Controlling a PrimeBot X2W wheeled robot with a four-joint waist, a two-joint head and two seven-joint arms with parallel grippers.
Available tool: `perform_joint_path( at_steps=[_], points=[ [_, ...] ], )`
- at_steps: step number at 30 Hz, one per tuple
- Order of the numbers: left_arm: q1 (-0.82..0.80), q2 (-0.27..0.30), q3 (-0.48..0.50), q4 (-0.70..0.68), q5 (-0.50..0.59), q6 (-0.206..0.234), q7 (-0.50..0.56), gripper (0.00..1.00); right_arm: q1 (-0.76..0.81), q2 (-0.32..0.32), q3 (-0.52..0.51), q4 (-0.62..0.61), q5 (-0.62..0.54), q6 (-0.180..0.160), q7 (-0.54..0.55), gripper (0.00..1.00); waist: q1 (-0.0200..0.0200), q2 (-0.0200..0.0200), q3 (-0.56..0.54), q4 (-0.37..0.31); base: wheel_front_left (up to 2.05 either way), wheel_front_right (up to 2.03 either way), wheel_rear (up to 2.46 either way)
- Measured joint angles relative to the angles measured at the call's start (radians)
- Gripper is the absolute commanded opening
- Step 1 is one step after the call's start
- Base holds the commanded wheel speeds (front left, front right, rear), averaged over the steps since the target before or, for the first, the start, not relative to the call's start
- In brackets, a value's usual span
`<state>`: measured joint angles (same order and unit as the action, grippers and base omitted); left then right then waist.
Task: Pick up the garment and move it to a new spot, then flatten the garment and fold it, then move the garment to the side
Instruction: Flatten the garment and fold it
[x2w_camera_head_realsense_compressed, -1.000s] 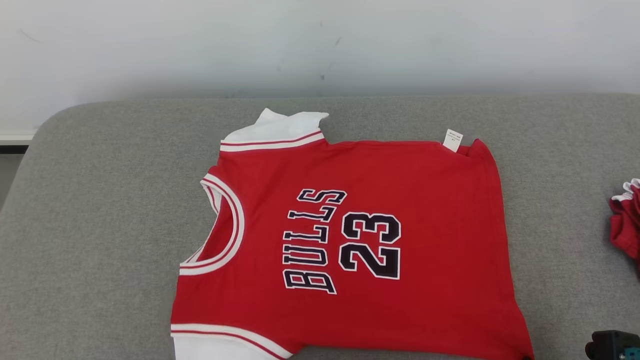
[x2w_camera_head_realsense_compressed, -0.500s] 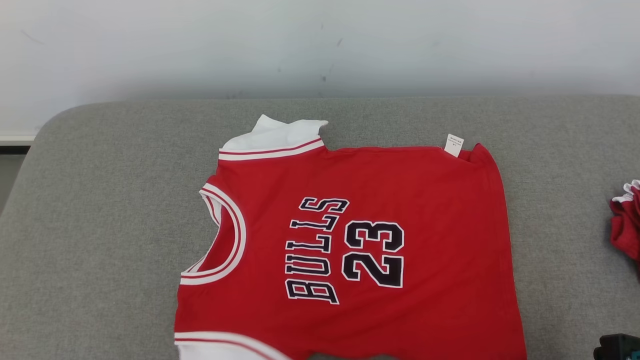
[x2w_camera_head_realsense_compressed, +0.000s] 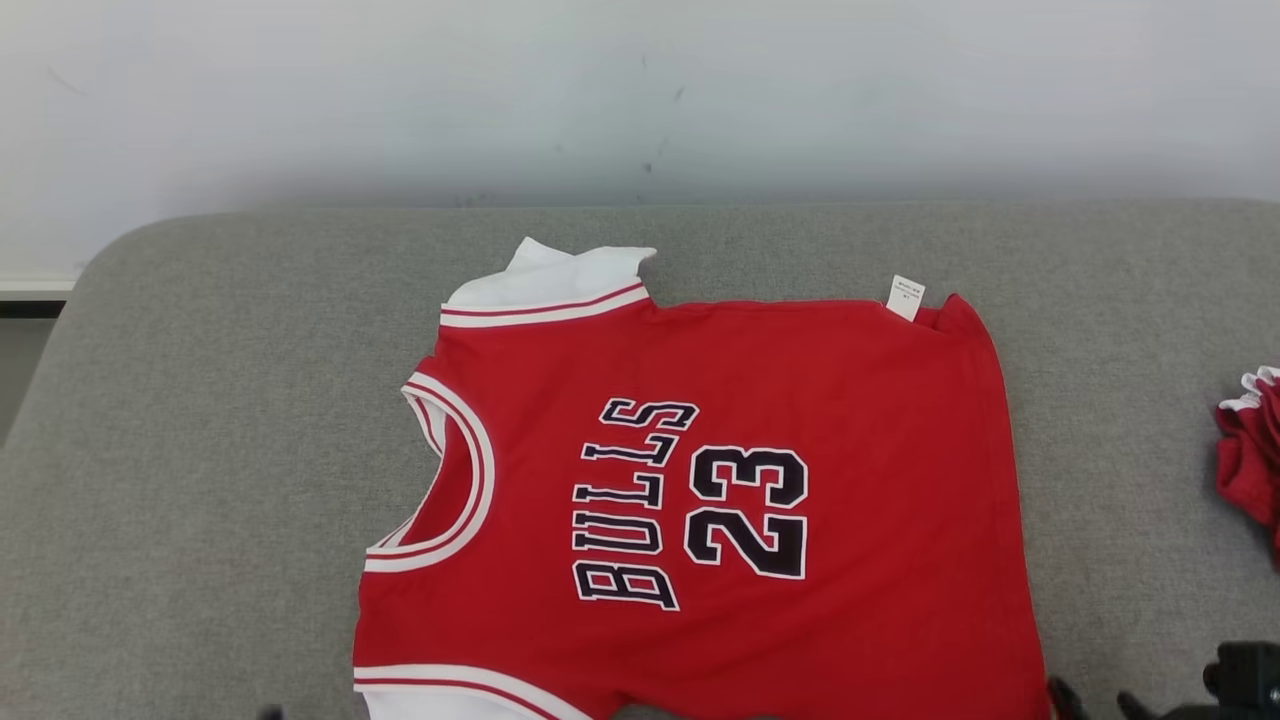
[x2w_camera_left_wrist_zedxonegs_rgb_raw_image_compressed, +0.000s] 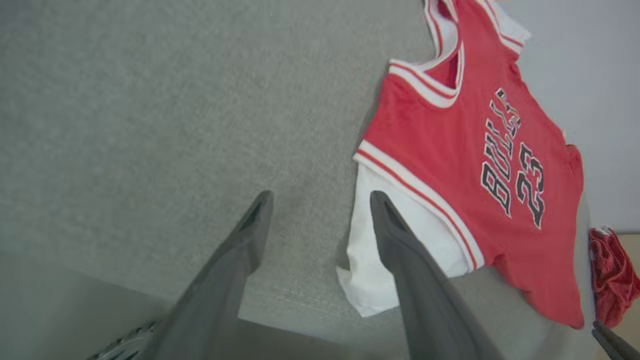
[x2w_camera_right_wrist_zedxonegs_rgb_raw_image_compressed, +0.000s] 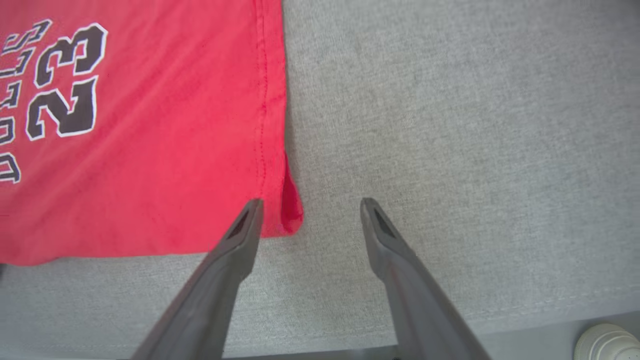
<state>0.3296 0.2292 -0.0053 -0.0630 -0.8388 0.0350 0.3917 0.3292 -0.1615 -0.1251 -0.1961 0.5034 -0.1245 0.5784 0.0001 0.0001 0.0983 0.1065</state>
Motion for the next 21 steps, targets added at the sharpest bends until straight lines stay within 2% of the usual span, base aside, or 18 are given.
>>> perform_joint_path(
  at_steps=[4, 9, 14, 21],
  points=[
    [-0.118, -0.007, 0.026, -0.094, 0.093, -0.024, -0.157, 1.00, -0.054, 0.016, -0.009, -0.028, -0.016, 0.000, -0.059, 1.00, 0.0000, 0.0000, -0.011, 0.006, 0.00, 0.00, 0.00],
    [-0.229, -0.050, -0.027, -0.132, 0.220, -0.036, -0.307, 1.00, -0.146, 0.067, -0.002, -0.053, -0.025, 0.000, -0.162, 1.00, 0.0000, 0.0000, -0.027, 0.011, 0.00, 0.00, 0.00],
    [-0.261, -0.077, -0.106, -0.114, 0.342, -0.035, -0.404, 1.00, -0.206, 0.086, 0.036, -0.043, -0.047, 0.000, -0.258, 1.00, 0.0000, 0.0000, -0.045, 0.006, 0.00, 0.00, 0.00],
    [-0.301, -0.073, -0.190, -0.037, 0.437, -0.045, -0.446, 1.00, -0.226, 0.089, 0.093, 0.017, -0.085, 0.021, -0.356, 1.00, 0.0000, 0.0000, -0.071, -0.011, 0.00, 0.00, 0.00]
  ],
)
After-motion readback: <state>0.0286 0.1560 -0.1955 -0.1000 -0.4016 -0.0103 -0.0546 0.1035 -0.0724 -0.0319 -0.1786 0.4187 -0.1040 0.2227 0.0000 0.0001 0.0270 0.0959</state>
